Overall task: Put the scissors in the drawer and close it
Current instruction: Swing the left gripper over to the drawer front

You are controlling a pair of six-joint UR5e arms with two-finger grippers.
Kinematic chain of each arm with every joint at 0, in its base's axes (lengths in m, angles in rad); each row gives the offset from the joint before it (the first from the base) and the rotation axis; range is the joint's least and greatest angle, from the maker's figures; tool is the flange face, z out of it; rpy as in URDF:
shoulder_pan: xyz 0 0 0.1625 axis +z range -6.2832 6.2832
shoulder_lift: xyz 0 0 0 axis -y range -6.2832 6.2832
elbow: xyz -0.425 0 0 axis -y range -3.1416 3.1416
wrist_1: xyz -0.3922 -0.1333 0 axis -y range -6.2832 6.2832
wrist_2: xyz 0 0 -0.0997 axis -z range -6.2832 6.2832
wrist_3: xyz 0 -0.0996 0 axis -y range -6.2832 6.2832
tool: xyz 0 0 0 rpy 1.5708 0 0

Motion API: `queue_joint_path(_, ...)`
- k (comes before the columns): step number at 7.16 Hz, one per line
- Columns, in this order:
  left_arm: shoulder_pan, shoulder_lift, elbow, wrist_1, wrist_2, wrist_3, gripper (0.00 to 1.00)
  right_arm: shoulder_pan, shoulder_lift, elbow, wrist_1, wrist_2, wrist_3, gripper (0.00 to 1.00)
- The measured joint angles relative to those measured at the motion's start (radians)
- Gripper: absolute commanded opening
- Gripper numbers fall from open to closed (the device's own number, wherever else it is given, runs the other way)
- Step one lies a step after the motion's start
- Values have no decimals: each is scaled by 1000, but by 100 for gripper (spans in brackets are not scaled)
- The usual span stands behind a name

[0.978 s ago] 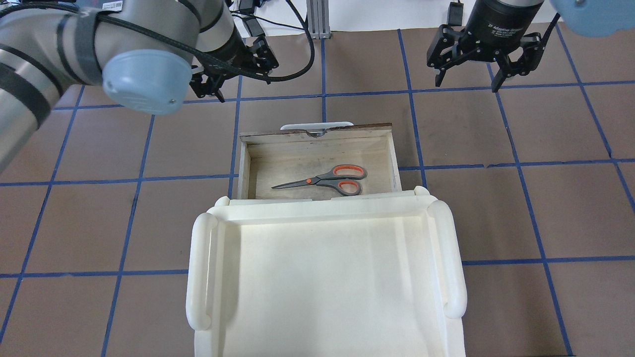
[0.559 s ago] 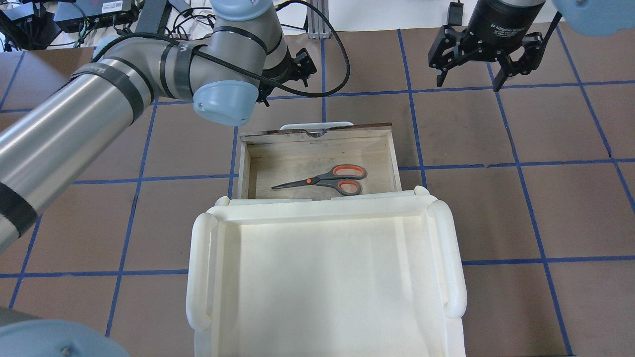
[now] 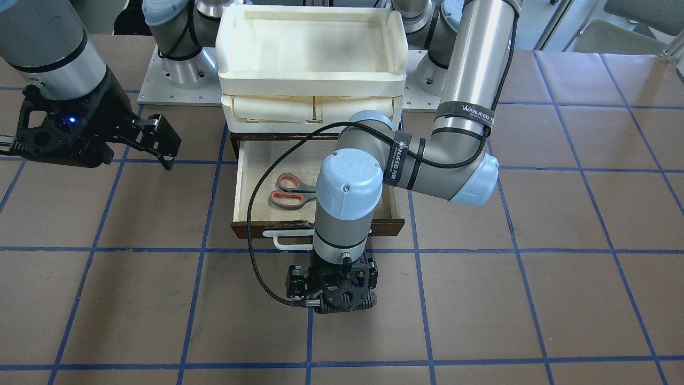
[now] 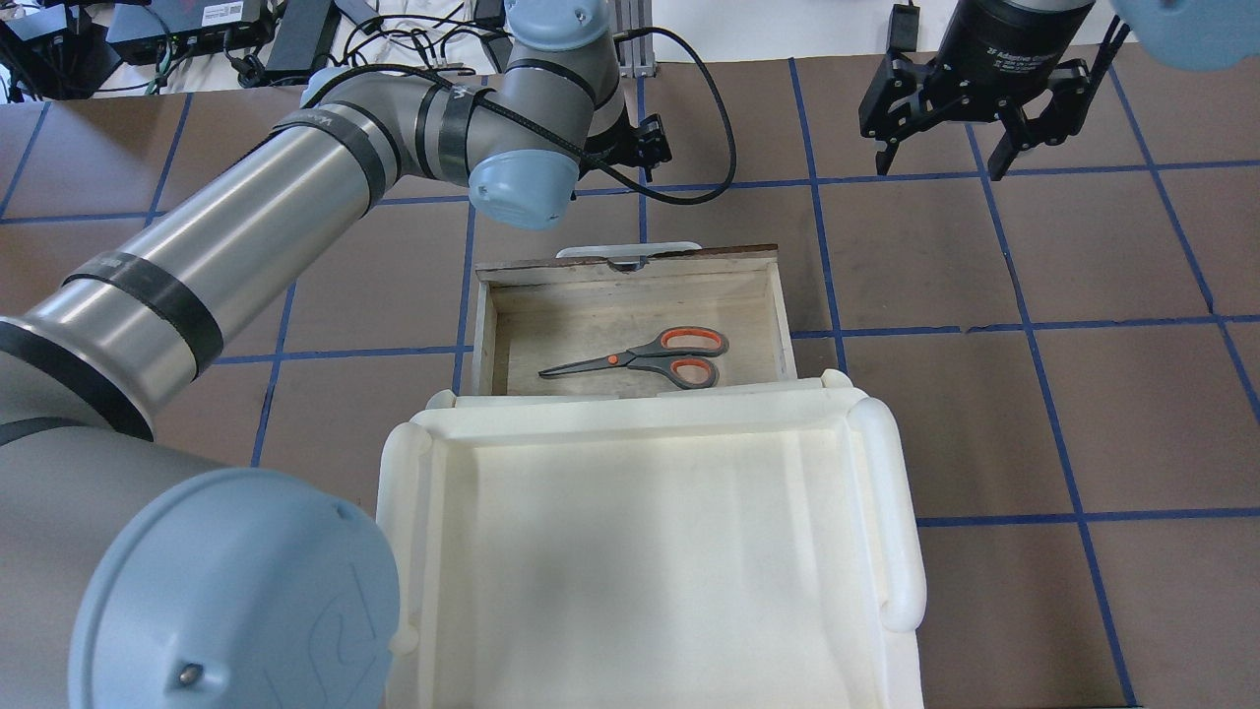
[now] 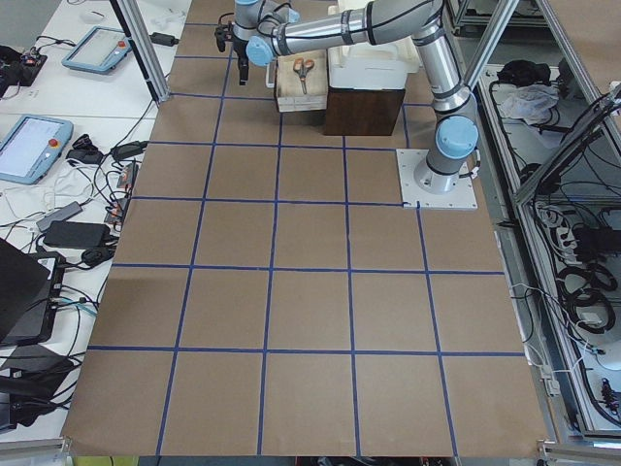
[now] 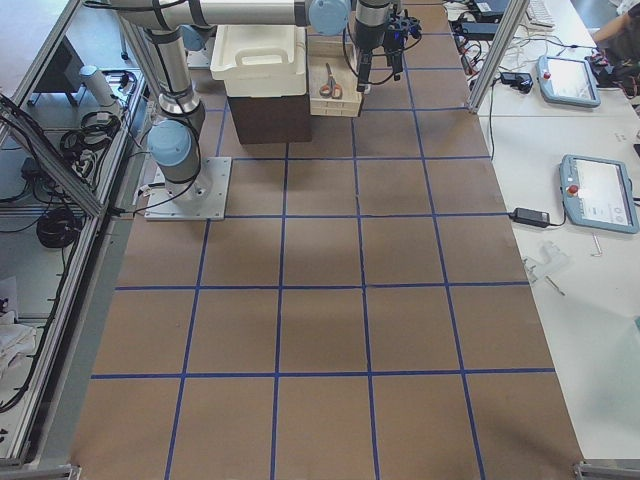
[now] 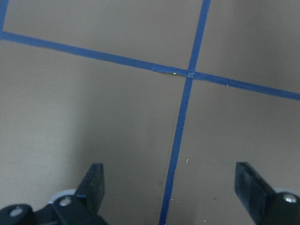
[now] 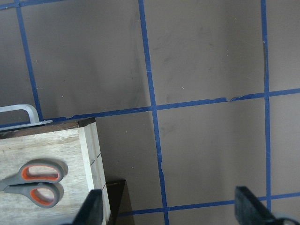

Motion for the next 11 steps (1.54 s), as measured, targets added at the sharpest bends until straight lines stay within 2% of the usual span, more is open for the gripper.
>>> queue_joint_path(2, -1, -40, 21, -42, -6, 86, 100, -3, -4, 0, -6, -5, -5, 100)
queue_joint_path(4, -1, -61, 73, -167, -19, 63, 100, -4, -4, 0, -4, -7, -7, 100)
queue_joint_path(7, -3, -91, 100, -240, -54, -42, 100, -5, -4, 0, 0, -8, -18, 100)
queue_joint_path(11, -32, -99, 101, -363, -67, -81, 100, -18, -5, 0, 11, -8, -34, 100)
